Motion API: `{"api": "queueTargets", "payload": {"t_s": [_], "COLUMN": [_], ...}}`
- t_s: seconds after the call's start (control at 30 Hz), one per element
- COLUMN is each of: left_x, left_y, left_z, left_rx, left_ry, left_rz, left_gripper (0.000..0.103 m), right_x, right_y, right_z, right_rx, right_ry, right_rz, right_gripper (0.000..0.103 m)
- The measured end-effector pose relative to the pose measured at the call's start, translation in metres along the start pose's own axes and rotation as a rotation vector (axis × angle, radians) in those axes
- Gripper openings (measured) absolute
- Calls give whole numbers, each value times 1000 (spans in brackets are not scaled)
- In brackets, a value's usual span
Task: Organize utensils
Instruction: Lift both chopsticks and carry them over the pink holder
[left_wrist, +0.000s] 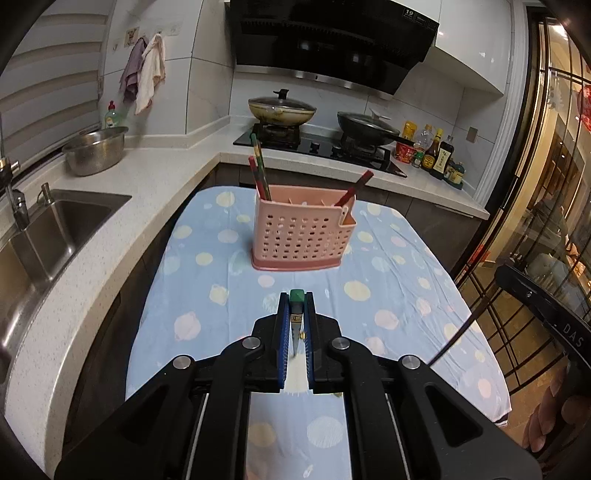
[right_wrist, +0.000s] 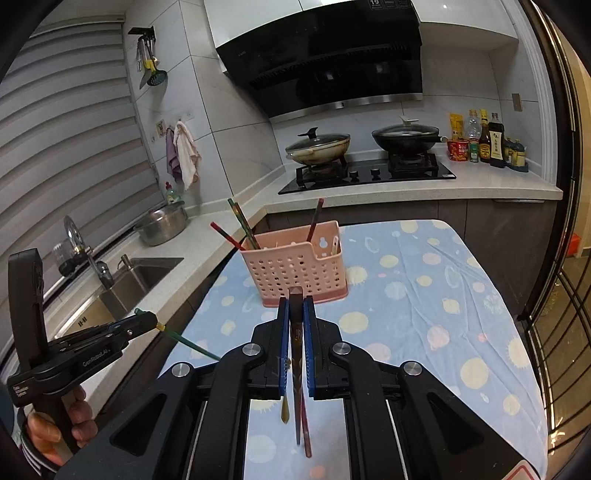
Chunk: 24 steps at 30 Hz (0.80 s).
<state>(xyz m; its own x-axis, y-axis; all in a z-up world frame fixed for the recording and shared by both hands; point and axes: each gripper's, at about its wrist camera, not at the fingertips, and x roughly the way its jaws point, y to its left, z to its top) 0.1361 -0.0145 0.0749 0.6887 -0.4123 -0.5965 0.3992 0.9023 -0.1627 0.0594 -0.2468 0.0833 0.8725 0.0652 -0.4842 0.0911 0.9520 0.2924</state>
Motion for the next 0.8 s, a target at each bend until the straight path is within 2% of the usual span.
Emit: {"api": "queueTargets", "payload": {"t_s": [0.3,0.67,0.8], "left_x": [14,35,48], "left_y": [-8,-10,-7], "left_z": [82,172,197], "left_rx": [11,10,8], "left_ry": [-109,-258,-287], "left_rz": [-3,29,37], "left_gripper": [7,7,7], "right_x": [31,73,97], "right_y": [-2,11,13], "right_z": [65,151,169], "right_rx": [25,11,14], "right_ry": [-86,-257,-286], "right_rz": [56,47,35], "right_gripper": [7,7,7]}}
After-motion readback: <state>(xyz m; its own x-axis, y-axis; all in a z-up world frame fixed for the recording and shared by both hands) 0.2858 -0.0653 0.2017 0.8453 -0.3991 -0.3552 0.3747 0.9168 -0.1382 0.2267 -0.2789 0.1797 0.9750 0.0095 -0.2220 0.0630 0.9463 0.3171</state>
